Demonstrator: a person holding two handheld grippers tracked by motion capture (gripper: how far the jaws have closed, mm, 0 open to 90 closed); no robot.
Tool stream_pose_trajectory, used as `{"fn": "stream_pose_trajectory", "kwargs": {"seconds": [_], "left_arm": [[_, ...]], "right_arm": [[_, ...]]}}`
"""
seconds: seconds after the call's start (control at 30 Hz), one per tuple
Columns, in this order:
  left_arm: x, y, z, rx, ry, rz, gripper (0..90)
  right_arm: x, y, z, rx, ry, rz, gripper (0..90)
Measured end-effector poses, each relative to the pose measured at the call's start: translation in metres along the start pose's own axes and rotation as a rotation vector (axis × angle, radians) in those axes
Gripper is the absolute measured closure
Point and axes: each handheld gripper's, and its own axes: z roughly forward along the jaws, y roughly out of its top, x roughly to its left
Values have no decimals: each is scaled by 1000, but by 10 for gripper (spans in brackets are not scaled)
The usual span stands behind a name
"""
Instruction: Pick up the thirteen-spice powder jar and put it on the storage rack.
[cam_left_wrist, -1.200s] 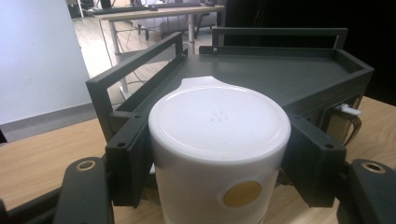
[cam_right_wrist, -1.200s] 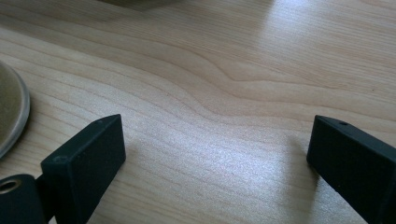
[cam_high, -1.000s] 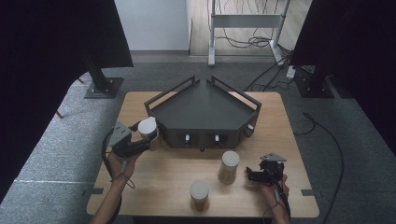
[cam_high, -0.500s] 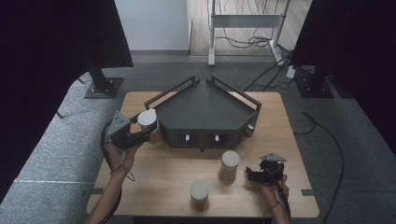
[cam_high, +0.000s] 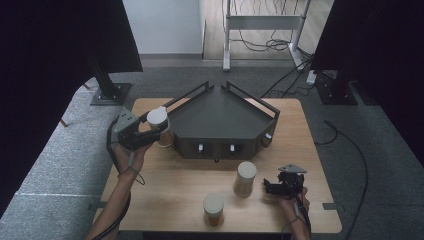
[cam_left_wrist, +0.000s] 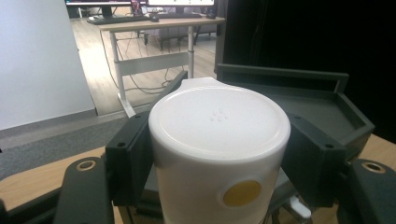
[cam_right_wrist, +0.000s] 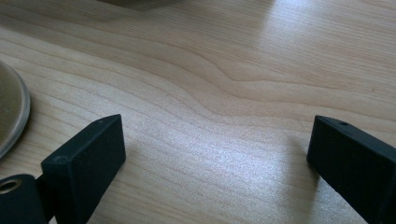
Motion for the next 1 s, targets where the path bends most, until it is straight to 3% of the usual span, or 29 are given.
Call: {"fn": "stream_pose_trajectory", "kwargs": {"seconds": [0.3, 1.0], "left_arm": [[1, 8, 12, -2, 13, -12, 311], [1, 20, 42, 1, 39, 31, 311]], "right_arm": [[0, 0, 0, 0, 1, 0, 37], [0, 0, 0, 0, 4, -3, 38]]}}
